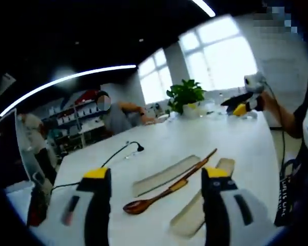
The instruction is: Arrange the utensils inside the cutlery case until each visible utensil rests in its matching compartment.
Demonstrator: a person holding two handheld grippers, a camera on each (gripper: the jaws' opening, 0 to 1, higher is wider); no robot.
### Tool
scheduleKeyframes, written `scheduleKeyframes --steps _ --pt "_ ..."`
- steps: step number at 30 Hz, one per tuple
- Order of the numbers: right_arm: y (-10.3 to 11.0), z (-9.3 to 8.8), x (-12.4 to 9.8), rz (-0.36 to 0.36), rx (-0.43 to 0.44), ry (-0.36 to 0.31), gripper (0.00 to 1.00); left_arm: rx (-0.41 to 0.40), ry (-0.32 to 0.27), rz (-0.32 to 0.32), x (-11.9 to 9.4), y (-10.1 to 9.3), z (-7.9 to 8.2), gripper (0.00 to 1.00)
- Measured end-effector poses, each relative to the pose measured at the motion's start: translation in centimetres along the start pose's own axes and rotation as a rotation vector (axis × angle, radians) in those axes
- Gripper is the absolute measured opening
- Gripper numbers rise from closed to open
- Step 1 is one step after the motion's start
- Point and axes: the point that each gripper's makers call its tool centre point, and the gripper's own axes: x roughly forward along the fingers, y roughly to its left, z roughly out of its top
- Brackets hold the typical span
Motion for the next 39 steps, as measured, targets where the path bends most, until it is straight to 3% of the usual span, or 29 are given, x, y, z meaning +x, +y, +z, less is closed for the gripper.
scheduleKeyframes --steps 8,13,16,20,26,32,39 --pt "0.4 -0.9 1.4 0.058 -0.009 0.05 0.69 0.022 0.055 -0.111 3.5 -1.5 0.1 0.67" --pt "0.0 -1.4 2.5 0.055 -0.004 0.081 0.67 0.05 0.101 -0.196 5.8 -3.0 0.0 0.64" --pt "0.1 -1.7 2.9 0.07 -0.011 0.094 0.59 0.069 0.118 -0.241 6.7 -4.0 -0.1 0.62" --pt "0.5 -2.0 3.5 0.098 -0.003 0.1 0.57 0.097 0.161 -0.29 8.0 -4.9 -0.6 0.6" --pt "-0.8 -2.6 4.1 0.056 -0.021 0.138 0.52 0.119 0.203 -0.329 10.0 -5.5 -1.0 0.57" --pt "-0.7 -3.0 4.9 0.078 -0.039 0.166 0.48 0.127 0.253 -0.398 11.6 -6.3 -1.8 0.4" --pt "-0.3 -3.0 5.9 0.112 -0.058 0.174 0.44 0.171 0.328 -0.444 13.7 -6.5 -3.6 0.38"
